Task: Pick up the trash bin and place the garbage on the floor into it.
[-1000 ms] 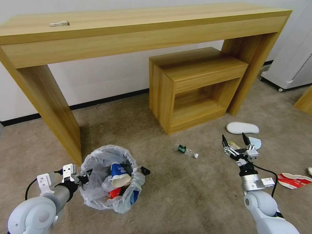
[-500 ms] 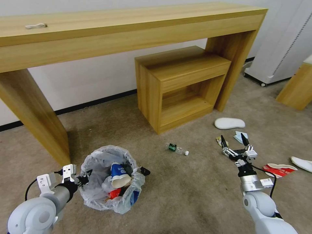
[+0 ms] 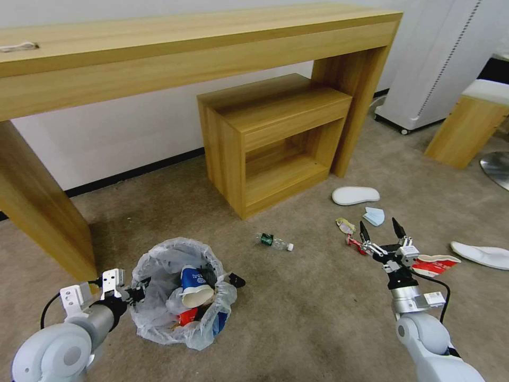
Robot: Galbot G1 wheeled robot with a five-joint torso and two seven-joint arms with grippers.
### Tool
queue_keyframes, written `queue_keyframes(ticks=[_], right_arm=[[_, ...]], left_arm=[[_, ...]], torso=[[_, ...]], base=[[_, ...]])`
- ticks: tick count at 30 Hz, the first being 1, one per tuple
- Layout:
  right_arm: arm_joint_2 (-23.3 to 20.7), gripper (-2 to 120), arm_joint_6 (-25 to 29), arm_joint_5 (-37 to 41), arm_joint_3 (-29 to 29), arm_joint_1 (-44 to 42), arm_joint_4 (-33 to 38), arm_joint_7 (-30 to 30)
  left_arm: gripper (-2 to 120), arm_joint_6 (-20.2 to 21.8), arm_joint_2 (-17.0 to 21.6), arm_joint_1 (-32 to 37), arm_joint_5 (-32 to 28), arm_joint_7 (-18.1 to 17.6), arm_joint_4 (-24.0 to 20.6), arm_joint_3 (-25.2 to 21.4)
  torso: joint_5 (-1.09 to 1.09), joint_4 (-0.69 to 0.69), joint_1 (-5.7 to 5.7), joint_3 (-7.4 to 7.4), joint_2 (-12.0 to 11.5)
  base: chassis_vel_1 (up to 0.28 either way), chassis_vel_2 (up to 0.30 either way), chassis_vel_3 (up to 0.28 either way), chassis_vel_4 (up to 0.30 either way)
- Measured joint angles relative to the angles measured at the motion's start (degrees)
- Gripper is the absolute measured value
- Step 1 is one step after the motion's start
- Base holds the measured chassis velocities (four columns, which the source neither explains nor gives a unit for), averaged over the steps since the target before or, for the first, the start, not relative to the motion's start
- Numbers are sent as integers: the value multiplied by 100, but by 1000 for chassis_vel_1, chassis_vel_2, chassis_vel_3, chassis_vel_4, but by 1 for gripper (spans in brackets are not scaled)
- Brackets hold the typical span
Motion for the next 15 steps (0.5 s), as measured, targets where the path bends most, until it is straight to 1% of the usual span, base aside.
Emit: queue_keyframes(ticks=[11, 15], right_arm=[[69, 100, 31, -101, 3, -10, -36, -23], [141, 100, 72, -277, 4, -9, -73, -15]], left_arm=[[0, -23, 2, -15, -17, -15, 24, -8], [0, -42, -4, -22, -13, -30, 34, -32]], torso=[[0, 1, 0, 0, 0], [0, 1, 0, 0, 0]], base=[[0, 0, 0, 0], [0, 0, 0, 0]])
